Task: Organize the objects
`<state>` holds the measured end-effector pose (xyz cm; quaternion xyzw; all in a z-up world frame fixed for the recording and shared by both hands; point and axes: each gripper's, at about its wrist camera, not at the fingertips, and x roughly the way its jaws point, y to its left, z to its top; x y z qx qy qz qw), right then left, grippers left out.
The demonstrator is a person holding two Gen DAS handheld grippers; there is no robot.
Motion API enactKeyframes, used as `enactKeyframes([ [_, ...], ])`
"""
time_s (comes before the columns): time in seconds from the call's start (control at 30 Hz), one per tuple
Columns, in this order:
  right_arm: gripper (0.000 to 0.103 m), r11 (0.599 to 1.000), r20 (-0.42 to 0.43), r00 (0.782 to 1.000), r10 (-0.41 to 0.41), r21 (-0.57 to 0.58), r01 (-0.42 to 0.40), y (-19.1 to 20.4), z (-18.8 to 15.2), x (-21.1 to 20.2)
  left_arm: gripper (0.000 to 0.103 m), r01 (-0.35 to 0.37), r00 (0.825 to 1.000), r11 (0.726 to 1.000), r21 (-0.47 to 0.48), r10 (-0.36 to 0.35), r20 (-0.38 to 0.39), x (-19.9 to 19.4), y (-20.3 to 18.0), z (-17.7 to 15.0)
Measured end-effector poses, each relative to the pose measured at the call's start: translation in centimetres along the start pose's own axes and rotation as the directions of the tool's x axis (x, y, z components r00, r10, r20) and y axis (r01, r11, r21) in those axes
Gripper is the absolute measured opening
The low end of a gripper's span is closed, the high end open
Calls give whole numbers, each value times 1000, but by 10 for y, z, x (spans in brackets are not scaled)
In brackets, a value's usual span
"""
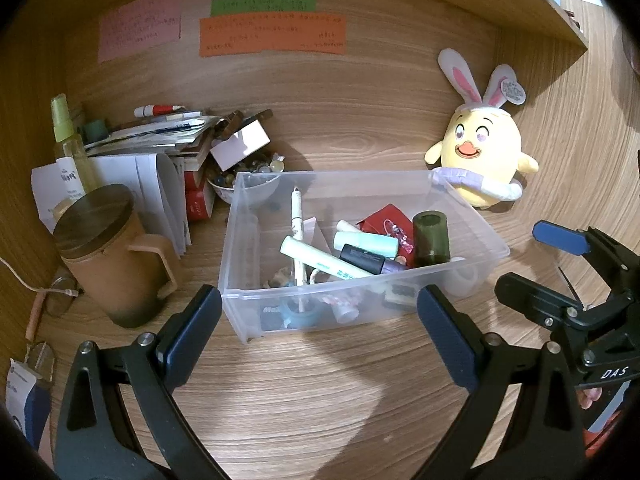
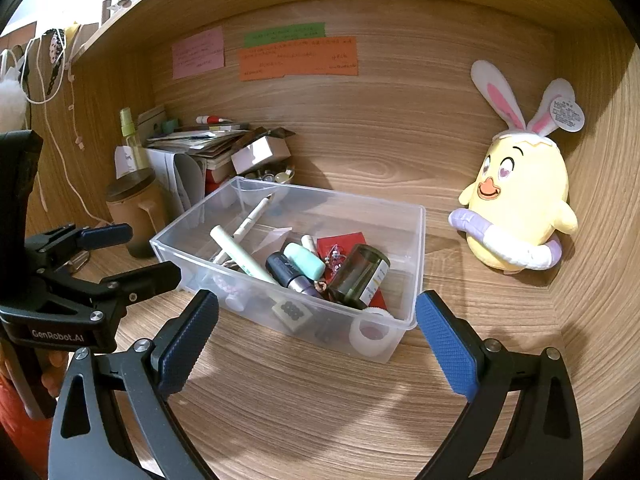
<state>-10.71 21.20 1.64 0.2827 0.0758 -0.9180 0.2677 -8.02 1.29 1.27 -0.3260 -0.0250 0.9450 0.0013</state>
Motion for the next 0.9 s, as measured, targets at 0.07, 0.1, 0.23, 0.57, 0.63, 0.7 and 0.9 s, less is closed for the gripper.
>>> enactKeyframes([
  [0.07, 99, 1000, 0, 1000, -1, 1, 1, 0, 0, 0, 100, 8, 1000, 1000, -3, -8, -8, 2, 3, 0],
  [0.1, 99, 1000, -1, 1000, 0, 1, 0, 0, 0, 0, 100, 12, 1000, 1000, -5, -13, -13, 2, 3, 0],
  [0.23, 99, 1000, -2, 1000, -1, 1, 1, 0, 0, 0, 100, 18, 999, 1000, -20, -18, -26, 6, 4, -1],
  [0.57, 99, 1000, -11, 1000, -3, 6, 4, 1, -1, 2, 100, 46, 998, 997, -62, -48, -31, 10, 12, -2],
  [0.63, 99, 1000, -15, 1000, -2, 9, 3, 0, -2, 3, 100, 40, 999, 998, -54, -41, -12, 8, 11, -2],
  [0.7, 99, 1000, -17, 1000, 0, 12, 1, 0, -2, 5, 100, 27, 1000, 999, -42, -26, 5, 5, 10, -2],
  [0.9, 99, 1000, -27, 1000, 1, 17, -1, 3, -3, 8, 100, 6, 1000, 1000, -25, -6, 21, 3, 8, -1],
])
